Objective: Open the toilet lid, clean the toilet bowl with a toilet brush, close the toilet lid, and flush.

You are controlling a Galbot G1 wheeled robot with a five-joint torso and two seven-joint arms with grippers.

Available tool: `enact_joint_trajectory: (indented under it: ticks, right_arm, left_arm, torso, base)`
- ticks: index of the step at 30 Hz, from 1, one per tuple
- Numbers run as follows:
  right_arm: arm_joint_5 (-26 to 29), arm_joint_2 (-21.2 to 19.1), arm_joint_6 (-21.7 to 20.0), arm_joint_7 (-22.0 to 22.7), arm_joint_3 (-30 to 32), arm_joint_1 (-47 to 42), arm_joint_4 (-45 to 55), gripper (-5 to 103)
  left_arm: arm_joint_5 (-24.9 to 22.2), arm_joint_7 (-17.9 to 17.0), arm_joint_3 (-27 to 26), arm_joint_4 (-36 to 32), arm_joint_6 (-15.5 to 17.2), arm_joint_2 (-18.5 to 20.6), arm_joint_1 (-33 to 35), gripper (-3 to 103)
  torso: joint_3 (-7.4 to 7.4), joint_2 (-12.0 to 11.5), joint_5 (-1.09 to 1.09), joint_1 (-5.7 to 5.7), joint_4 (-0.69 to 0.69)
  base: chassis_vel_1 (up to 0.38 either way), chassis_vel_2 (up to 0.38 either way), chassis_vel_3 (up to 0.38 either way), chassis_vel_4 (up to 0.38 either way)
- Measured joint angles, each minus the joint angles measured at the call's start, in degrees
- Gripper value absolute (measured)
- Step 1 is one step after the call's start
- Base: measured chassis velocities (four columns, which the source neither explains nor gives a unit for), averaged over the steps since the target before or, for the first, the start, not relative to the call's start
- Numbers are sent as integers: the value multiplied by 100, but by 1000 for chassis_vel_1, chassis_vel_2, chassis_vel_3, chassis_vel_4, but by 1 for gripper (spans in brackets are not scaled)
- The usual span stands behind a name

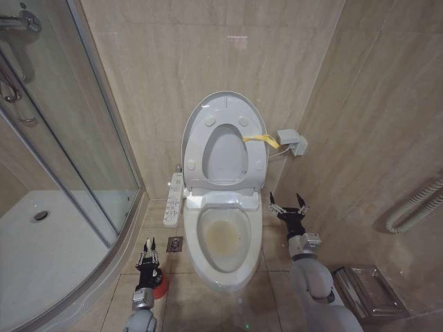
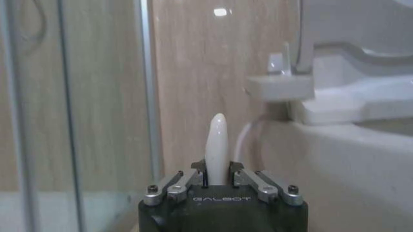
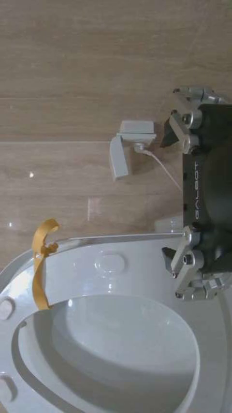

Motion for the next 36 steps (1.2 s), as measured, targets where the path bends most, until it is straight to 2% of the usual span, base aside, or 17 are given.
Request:
enact_joint_trajectory:
  ticks: [2,6,15,21,34,36]
  right_arm:
    - [0,0,0,0,0,0,0,100]
    - [0,0,0,0,0,0,0,100]
    - [0,0,0,0,0,0,0,100]
    - [0,0,0,0,0,0,0,100]
    - [0,0,0,0,0,0,0,100]
    - [0,0,0,0,0,0,1,100]
  left_arm:
    - [-68,105,26,93,1,-7,-42,21]
    - [-210,630,140,609,2,-31,-349,21]
    - [-58,923,169,1300,-20,-39,-525,21]
    - [-35,980,131,1381,-26,-39,-465,21]
    - [60,940,-95,991,-22,81,-51,21]
    - [120,845,-113,914,-13,87,38,21]
  torso:
    - [0,0,0,0,0]
    - [0,0,0,0,-2]
    - [-2,2,3,-2,-1]
    - [-2,2,3,-2,-2]
    - [0,1,-2,-2,0]
    - [0,1,-2,-1,-1]
  base:
    - [0,0,0,0]
    - [0,0,0,0]
    - [0,0,0,0]
    - [0,0,0,0]
    - [0,0,0,0]
    - [0,0,0,0]
